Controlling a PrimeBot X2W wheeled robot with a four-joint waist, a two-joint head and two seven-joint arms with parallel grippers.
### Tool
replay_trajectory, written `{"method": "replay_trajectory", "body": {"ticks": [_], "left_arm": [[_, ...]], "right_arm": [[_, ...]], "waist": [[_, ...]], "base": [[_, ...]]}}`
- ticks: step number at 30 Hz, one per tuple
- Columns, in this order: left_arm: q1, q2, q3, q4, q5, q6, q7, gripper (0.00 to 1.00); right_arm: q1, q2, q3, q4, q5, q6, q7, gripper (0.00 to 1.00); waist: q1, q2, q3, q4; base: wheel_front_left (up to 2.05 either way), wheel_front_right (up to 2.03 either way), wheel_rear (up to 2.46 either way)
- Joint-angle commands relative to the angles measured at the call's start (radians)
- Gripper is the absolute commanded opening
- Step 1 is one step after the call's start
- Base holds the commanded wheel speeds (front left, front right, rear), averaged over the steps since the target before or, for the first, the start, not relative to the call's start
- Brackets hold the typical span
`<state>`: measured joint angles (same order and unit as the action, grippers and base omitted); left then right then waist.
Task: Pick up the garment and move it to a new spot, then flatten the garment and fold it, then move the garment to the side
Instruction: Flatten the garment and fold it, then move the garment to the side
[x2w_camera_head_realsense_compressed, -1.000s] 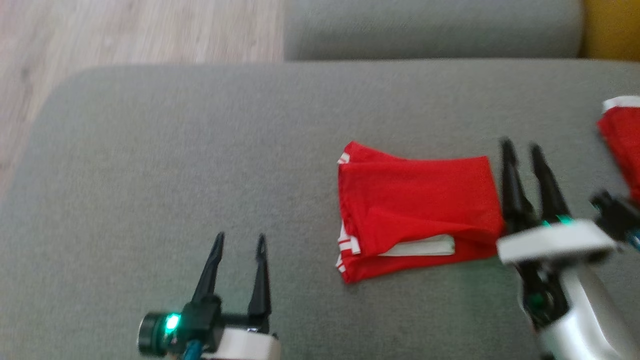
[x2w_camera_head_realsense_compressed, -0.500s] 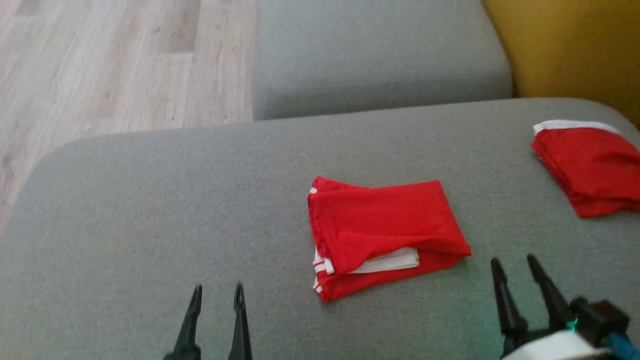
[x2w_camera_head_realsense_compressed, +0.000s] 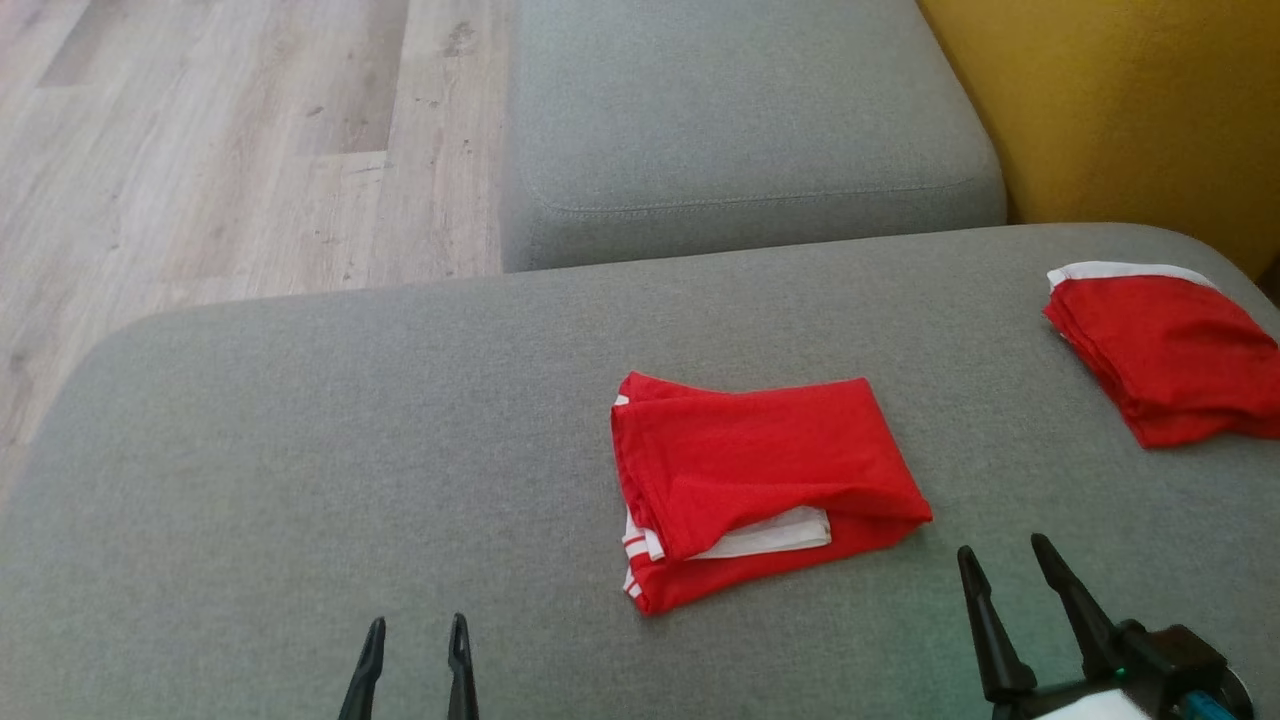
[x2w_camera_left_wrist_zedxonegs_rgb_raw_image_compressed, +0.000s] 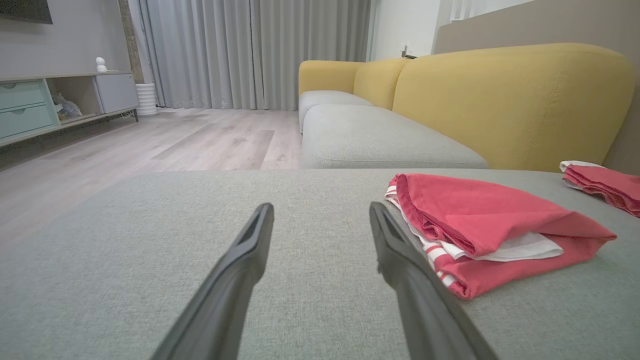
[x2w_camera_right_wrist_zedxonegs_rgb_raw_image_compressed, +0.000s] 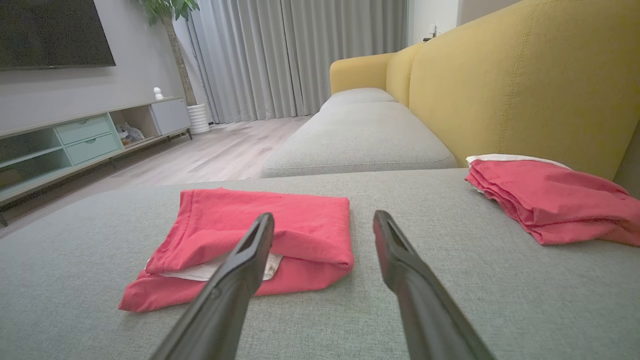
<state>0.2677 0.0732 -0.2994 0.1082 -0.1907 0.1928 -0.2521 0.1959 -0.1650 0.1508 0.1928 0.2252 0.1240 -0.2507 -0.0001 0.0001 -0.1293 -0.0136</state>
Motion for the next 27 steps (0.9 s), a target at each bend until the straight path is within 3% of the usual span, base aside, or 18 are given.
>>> {"method": "replay_trajectory", "body": {"ticks": [1, 20, 27], "left_arm": [[-0.030, -0.014, 0.039, -0.028, 0.011, -0.003, -0.010, 1.00], [-0.024, -0.022, 0.042, -0.033, 0.024, -0.003, -0.010, 1.00], [-0.045, -0.023, 0.017, -0.055, 0.014, 0.020, -0.010, 1.00]], "right_arm": [[-0.026, -0.007, 0.015, -0.029, -0.013, 0.007, -0.011, 1.00], [-0.023, -0.012, 0.006, -0.009, -0.026, 0.007, -0.011, 1.00], [-0.084, -0.015, -0.033, 0.094, 0.034, 0.007, -0.011, 1.00]], "waist": [[0.0001, -0.0001, 0.000, 0.002], [0.0001, -0.0001, 0.006, 0.019], [0.0001, -0.0001, 0.050, 0.044]], "base": [[0.00, 0.00, 0.00], [0.00, 0.00, 0.00], [0.00, 0.00, 0.00]]}}
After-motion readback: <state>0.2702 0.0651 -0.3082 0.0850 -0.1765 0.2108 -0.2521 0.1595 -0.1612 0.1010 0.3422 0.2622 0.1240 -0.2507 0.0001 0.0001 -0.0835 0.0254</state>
